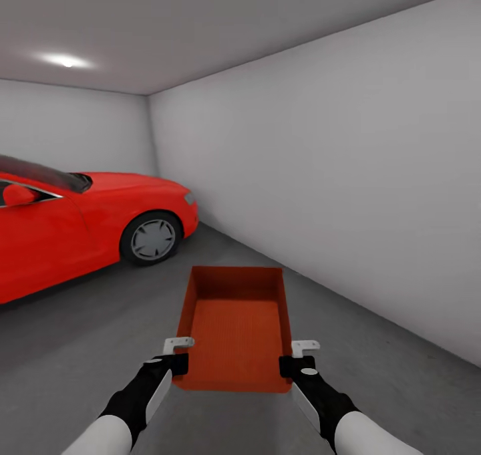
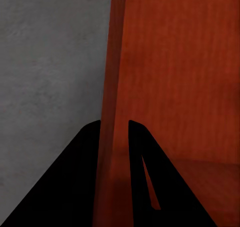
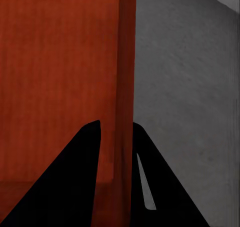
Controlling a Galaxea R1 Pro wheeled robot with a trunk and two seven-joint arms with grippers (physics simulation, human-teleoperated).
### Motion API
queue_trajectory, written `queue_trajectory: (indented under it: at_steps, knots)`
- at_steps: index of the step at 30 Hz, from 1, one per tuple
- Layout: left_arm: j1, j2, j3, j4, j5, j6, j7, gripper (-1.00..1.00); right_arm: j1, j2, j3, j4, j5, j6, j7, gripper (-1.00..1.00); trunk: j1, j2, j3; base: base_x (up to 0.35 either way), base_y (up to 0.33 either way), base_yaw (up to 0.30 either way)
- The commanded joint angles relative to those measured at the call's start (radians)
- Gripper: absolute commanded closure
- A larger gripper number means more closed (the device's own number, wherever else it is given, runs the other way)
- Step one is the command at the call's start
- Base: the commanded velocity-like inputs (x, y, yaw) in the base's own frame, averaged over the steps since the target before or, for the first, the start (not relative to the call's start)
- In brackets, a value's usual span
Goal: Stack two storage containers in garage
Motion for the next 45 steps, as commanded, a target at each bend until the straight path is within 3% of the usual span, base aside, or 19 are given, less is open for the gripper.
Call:
queue_trajectory:
  at_steps: [1,45]
  knots:
    - [0.001,0.002,0.009,-0.001,-0.005,0.007,0.012,1.0,-0.001,-0.007,-0.04,-0.004,0.012,-0.041,-0.088,1.0,0.001,-0.001,0.0,0.32,0.0,-0.271]
    - [0.0,0.002,0.009,-0.002,-0.003,0.008,0.01,1.0,-0.001,-0.007,-0.039,-0.004,0.014,-0.041,-0.088,1.0,0.001,-0.001,0.0,0.321,0.005,-0.247]
